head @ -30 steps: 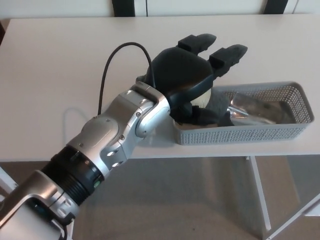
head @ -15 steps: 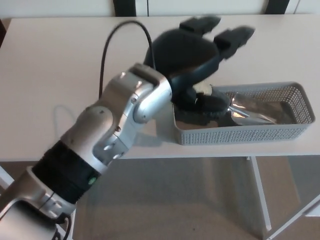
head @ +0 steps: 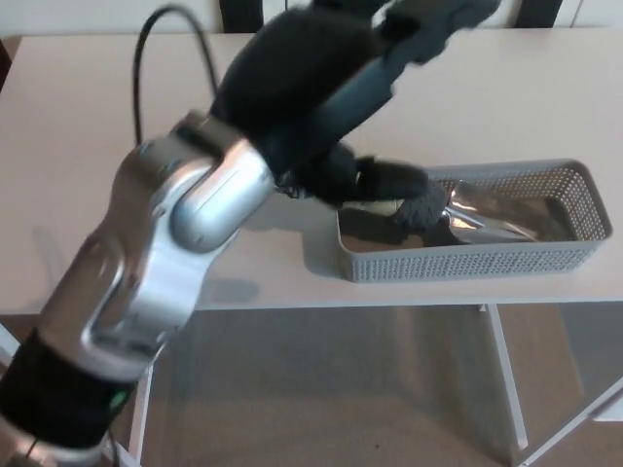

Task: The robot walks towards a desk on which a shovel is kept on the left hand side and a container is kept on the right hand side. The robot picks up the shovel using its left hand and places it in the container.

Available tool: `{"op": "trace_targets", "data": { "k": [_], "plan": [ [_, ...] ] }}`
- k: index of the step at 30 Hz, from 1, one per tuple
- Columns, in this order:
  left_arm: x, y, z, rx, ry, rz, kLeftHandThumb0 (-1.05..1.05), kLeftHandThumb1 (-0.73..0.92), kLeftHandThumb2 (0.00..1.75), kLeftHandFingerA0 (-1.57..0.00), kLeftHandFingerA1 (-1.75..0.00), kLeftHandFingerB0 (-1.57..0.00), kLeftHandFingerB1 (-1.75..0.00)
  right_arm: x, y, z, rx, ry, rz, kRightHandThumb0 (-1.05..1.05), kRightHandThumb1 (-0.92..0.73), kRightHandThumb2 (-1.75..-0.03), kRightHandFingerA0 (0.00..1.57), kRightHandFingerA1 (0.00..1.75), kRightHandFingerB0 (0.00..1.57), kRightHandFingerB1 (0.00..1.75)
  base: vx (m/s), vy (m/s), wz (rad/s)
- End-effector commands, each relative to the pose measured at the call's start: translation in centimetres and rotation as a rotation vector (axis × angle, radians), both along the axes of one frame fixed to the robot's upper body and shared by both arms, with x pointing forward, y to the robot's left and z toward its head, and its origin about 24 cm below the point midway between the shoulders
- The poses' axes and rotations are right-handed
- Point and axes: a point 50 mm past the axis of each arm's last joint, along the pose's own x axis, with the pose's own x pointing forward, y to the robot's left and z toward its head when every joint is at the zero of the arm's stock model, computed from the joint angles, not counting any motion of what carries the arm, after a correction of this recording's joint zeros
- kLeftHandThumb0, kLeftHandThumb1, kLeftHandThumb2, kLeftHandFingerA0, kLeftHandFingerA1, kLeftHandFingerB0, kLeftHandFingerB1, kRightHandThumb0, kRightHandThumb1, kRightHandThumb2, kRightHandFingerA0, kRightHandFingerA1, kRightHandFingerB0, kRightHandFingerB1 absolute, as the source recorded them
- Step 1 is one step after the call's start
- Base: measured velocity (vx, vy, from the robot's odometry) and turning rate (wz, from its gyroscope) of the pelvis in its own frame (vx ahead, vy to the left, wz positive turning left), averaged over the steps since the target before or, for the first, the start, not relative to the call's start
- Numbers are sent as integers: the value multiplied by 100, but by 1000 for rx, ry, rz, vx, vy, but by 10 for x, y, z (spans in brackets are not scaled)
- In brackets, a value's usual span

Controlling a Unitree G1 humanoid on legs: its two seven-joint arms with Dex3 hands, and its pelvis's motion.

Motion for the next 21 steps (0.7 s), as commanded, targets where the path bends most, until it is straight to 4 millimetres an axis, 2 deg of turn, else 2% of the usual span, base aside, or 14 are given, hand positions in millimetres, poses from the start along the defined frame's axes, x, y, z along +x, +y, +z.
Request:
{"op": "trace_targets", "data": {
  "k": [1,2,3,4,5,6,7,16,21],
  "plan": [
    [-176,69,-8,-746,642,-1000,-90,55,97,-18,-45,-35,-46,-36,-22,-7,-92,82,-28,-51,-59,-58,59,44,35,34,0,0,0],
    [-178,75,-12,-685,681,-1034,-90,55,97,-18,-45,-35,-46,-36,-23,-7,-105,84,-19,-51,-59,-58,59,44,35,34,0,0,0],
    [-182,75,-16,-754,651,-1091,-85,78,64,-34,-39,-53,-37,-37,-24,-8,-112,95,-31,-51,-61,-58,58,44,35,34,0,0,0],
    [-187,83,-18,-723,669,-1027,-95,91,68,-46,-41,-66,-40,-37,-25,-9,-117,99,-37,-51,-60,-58,58,44,36,34,0,0,0],
    [-195,94,-19,-781,574,-924,-84,91,68,-66,-53,-70,-45,-37,-25,-10,-124,97,-37,-51,-60,-58,59,45,36,34,0,0,0],
    [-198,98,-20,-811,530,-889,-84,91,68,-66,-53,-70,-45,-37,-25,-10,-126,95,-36,-51,-60,-58,59,45,36,34,0,0,0],
    [-198,103,-21,-815,566,-922,-71,86,67,-61,-54,-63,-45,-38,-27,-12,-128,104,-50,-51,-60,-58,59,45,36,35,0,0,0],
    [-202,107,-22,-821,584,-925,-71,86,67,-61,-54,-63,-45,-39,-25,-14,-126,106,-50,-51,-60,-58,59,45,36,35,0,0,0],
    [-198,109,-20,-819,576,-935,-71,86,67,-61,-54,-63,-45,-30,-27,-11,-129,86,-54,-51,-60,-58,59,45,36,35,0,0,0]
  ]
}}
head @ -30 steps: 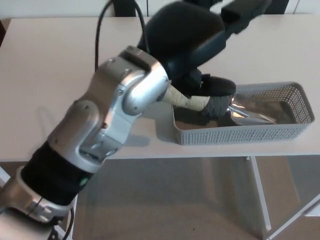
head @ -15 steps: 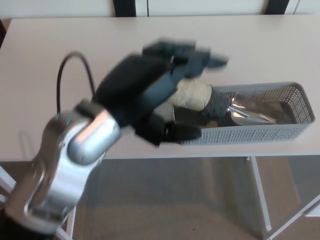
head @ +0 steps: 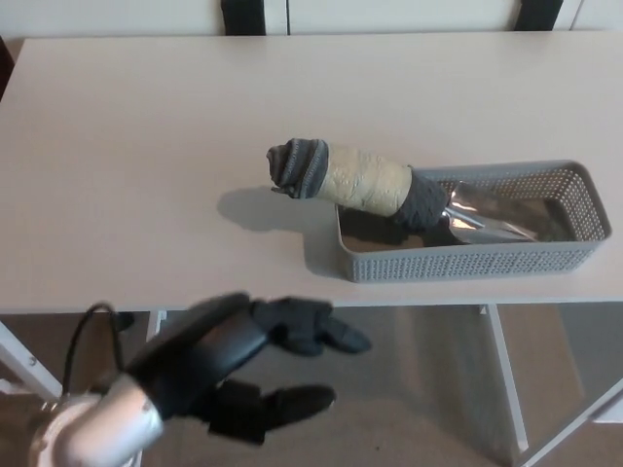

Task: The robot walks towards a desk on which a shovel is kept on the left hand side and a container is kept on the right hand side. The robot picks up the shovel using its left hand and places it in the container.

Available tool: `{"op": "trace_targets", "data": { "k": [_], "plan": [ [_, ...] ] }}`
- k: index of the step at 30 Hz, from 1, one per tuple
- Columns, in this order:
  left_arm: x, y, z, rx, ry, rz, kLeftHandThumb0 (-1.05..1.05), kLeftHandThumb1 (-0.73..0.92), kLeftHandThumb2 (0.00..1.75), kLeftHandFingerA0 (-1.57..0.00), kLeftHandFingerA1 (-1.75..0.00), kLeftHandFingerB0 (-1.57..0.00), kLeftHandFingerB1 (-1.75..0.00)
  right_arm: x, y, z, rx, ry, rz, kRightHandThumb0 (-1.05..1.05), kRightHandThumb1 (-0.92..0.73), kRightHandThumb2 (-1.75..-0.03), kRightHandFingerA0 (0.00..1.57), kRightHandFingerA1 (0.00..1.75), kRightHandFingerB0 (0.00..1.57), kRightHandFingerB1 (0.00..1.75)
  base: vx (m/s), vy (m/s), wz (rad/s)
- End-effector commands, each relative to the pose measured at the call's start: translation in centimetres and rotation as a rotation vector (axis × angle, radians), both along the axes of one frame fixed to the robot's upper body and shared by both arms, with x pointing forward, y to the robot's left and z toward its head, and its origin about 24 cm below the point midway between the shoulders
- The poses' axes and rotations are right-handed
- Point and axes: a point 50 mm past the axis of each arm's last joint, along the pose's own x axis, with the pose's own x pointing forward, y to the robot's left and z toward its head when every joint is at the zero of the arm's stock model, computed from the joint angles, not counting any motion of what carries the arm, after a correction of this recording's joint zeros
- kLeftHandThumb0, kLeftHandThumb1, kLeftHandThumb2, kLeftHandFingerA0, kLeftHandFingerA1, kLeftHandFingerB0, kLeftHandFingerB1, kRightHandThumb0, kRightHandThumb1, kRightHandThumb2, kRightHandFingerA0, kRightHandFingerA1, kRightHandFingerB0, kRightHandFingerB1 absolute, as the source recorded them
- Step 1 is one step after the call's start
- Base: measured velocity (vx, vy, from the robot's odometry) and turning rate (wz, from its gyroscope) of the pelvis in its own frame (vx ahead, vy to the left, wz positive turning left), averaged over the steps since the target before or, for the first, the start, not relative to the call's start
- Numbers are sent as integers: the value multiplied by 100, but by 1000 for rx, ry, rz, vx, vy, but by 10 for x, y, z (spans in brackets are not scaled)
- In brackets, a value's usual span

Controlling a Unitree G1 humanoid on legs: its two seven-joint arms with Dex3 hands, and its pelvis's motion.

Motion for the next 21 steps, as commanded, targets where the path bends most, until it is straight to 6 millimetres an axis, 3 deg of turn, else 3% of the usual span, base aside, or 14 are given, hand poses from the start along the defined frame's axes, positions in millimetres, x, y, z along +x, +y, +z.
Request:
{"op": "trace_targets", "data": {
  "k": [1,3,4,5,6,8,11,12,13,15,16,18,20,21],
  "plan": [
    [-115,50,100,-906,-115,-658,-71,86,67,-61,-54,-63,-45,-18,-24,-4,-121,37,-31,-51,-60,-58,59,45,36,35,0,0,0],
    [-116,51,100,-908,-112,-657,-71,86,67,-61,-54,-63,-45,-18,-24,-4,-121,38,-29,-51,-60,-58,59,45,36,35,0,0,0],
    [-111,71,63,-772,109,-544,-90,65,108,-55,-71,-34,-53,-19,-23,-3,-113,36,-32,-57,-50,-79,54,55,30,45,0,0,0],
    [-118,102,18,-645,408,-404,-90,65,108,-55,-71,-34,-53,-20,-23,0,-102,32,-37,-57,-50,-79,54,55,30,45,0,0,0],
    [-88,100,8,-390,684,-560,-78,82,65,-23,-29,-23,-30,-20,-22,2,-98,29,-32,-57,-50,-80,54,56,28,45,0,0,0],
    [-104,105,-48,-322,809,-125,-87,59,91,-12,-41,-16,-39,-17,-22,1,-104,20,-32,-50,-61,-58,59,44,35,34,0,0,0],
    [-113,116,-105,-157,794,235,-84,72,62,-15,-32,-22,-28,-16,-22,-3,-111,4,-56,-51,-59,-58,59,44,35,34,0,0,0],
    [-114,120,-117,-129,798,305,-38,32,96,-2,-51,0,-47,-13,-21,-3,-113,-11,-59,-50,-58,-57,57,44,35,35,0,0,0],
    [-116,126,-134,-115,820,401,-80,57,90,-6,-37,-13,-40,-12,-20,-1,-129,-27,-54,-51,-59,-58,54,42,35,34,0,0,0],
    [-118,137,-152,-68,820,532,-82,69,62,-11,-27,-18,-27,-7,-18,1,-131,-52,-65,-53,-60,-58,48,40,35,34,0,0,0],
    [-119,143,-159,-57,830,593,-84,56,93,-6,-36,-11,-37,-7,-18,3,-125,-70,-75,-56,-62,-58,46,39,35,34,0,0,0],
    [-120,151,-169,-47,825,678,-87,58,95,-3,-28,-14,-31,-3,-20,7,-128,-114,-108,-53,-61,-58,46,39,35,34,0,0,0],
    [-119,155,-171,-86,830,713,-82,69,62,-7,-25,-14,-25,-1,-20,10,-120,-134,-121,-50,-63,-59,45,39,35,34,0,0,0],
    [-119,160,-172,-176,877,762,-82,55,94,-5,-31,-10,-32,0,-20,11,-111,-144,-142,-53,-64,-59,45,40,33,34,0,0,0]
  ]
}}
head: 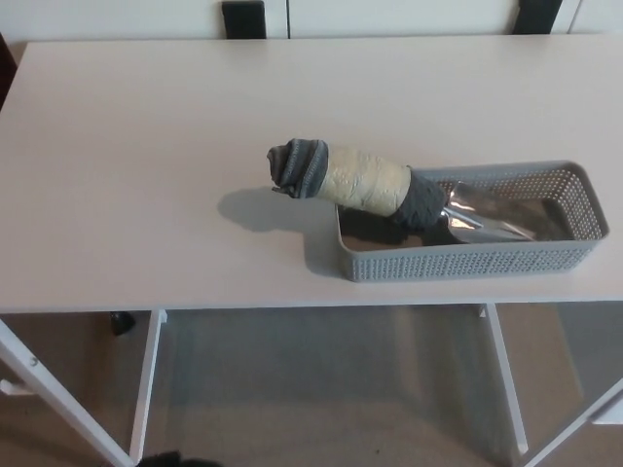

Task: The robot walks towards a desk on which a shovel is kept on the left hand side and a container is kept on the right hand side. The robot picks up the shovel using its left hand and places it in the container.

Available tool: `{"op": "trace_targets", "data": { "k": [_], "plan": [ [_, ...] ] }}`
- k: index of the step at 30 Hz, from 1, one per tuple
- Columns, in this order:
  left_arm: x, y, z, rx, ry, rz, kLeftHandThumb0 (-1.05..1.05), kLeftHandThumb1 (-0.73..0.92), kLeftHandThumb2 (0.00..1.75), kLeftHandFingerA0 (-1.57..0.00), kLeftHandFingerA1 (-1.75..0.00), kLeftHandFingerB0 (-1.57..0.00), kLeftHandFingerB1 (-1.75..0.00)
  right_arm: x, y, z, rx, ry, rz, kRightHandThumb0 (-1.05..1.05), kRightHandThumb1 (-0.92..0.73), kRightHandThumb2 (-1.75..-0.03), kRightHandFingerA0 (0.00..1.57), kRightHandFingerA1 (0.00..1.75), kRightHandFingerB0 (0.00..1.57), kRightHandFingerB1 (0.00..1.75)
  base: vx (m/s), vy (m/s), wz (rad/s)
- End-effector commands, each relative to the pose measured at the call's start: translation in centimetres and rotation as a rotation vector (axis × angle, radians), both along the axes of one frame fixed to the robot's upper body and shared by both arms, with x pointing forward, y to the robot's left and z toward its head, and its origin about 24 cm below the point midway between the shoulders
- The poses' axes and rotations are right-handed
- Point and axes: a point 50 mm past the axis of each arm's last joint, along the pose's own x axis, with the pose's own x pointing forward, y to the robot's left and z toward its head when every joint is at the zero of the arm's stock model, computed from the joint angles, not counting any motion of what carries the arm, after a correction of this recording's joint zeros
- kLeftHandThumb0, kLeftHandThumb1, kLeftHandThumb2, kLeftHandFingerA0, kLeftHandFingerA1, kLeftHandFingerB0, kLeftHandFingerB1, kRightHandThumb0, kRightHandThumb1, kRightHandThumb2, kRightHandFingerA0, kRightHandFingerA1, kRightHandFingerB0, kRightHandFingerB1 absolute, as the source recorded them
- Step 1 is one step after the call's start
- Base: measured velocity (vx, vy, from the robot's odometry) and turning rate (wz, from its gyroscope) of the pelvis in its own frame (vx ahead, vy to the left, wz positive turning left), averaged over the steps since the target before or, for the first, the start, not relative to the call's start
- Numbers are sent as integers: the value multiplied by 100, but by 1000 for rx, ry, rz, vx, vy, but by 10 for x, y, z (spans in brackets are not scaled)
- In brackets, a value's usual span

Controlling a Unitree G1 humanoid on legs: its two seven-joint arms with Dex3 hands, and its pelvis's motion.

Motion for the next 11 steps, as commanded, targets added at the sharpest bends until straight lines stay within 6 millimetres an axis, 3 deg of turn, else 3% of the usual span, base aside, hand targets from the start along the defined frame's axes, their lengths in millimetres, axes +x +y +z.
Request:
{"op": "trace_targets", "data": {
  "k": [1,2,3,5,6,7,8,10,11],
  "plan": [
    [-42,67,-60,-52,201,504,-82,55,94,-5,-31,-10,-32,7,-15,14,-88,-162,-106,-53,-64,-59,45,40,33,34,0,0,0],
    [-42,70,-59,-58,200,501,-82,70,63,-9,-27,-14,-24,8,-15,14,-86,-161,-109,-54,-64,-59,44,39,32,34,0,0,0],
    [-46,74,-60,-47,198,505,-83,58,94,-5,-34,-10,-28,7,-16,13,-85,-157,-109,-58,-65,-60,43,40,30,33,0,0,0],
    [-49,78,-62,-25,210,522,-82,59,93,-6,-37,-10,-29,7,-16,13,-74,-164,-108,-59,-66,-60,43,41,30,34,0,0,0],
    [-50,79,-62,-3,218,515,-86,65,70,-10,-28,-13,-23,7,-16,12,-70,-164,-111,-60,-69,-61,43,41,29,34,0,0,0],
    [-52,81,-63,30,222,504,-88,66,69,-9,-26,-13,-23,6,-16,12,-68,-160,-113,-61,-69,-61,42,41,29,34,0,0,0],
    [-53,81,-64,64,219,474,-85,59,96,-5,-26,-10,-26,5,-16,12,-54,-155,-129,-60,-69,-61,41,42,29,34,0,0,0],
    [-53,81,-66,130,213,417,-88,60,99,-5,-18,-11,-25,5,-18,13,-63,-146,-115,-60,-69,-61,39,41,27,33,0,0,0],
    [-53,80,-66,138,208,405,-88,78,64,-7,-24,-12,-25,5,-18,13,-62,-148,-115,-60,-69,-60,38,42,26,33,0,0,0]
  ]
}}
